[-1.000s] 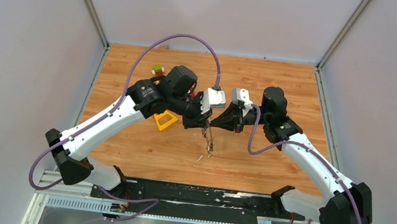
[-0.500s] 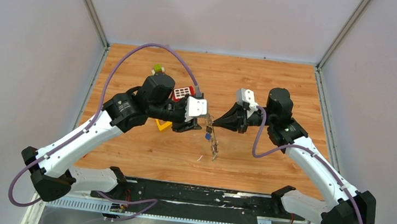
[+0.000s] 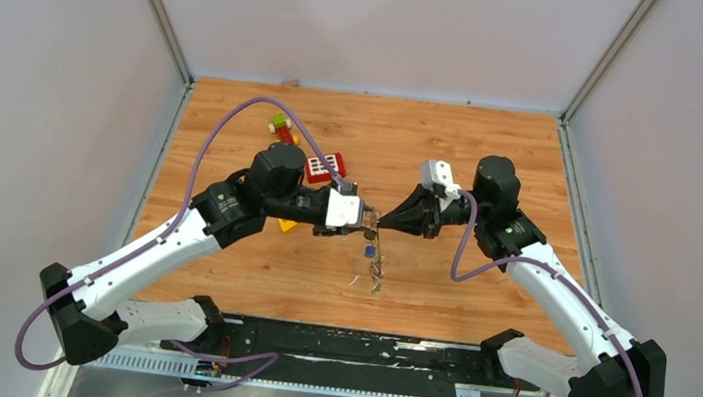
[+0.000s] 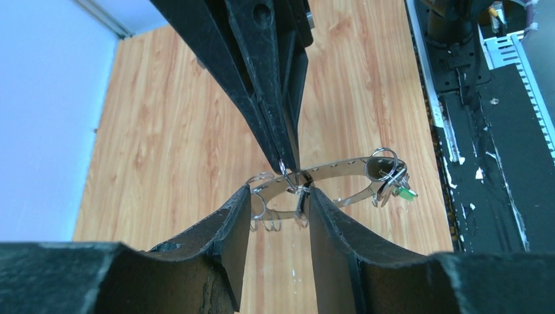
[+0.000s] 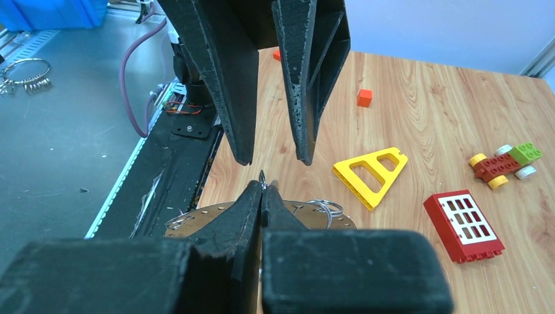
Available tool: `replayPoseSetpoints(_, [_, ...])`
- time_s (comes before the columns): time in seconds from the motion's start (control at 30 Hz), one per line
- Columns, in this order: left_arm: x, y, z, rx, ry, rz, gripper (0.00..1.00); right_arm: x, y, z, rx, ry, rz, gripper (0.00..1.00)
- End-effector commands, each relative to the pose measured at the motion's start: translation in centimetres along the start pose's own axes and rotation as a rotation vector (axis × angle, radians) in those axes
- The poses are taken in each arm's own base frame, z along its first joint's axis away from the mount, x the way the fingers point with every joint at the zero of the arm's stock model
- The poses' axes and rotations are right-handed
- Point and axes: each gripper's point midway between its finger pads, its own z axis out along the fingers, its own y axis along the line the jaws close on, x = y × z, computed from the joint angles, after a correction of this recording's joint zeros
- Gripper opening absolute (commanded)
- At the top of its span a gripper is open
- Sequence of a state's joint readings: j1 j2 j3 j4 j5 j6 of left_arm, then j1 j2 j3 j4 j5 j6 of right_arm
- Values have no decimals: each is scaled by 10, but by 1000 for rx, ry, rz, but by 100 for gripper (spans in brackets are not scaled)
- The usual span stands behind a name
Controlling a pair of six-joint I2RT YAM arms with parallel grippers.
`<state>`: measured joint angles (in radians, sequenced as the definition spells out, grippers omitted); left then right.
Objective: Put the keys on the keyring
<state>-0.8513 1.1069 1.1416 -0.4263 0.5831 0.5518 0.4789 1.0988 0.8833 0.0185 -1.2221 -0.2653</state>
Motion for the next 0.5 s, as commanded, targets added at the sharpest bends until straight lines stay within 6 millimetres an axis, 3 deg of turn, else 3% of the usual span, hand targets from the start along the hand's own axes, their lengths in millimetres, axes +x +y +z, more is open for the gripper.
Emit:
replayPoseSetpoints(0.0, [-18,-1,5,40,-92,89,44,-18,5,-1,-38,-34,-68,0])
replayPoseSetpoints(0.47, [-4,2,13,37,-61,96,37,-15,4,-1,-40,-30,-56,0])
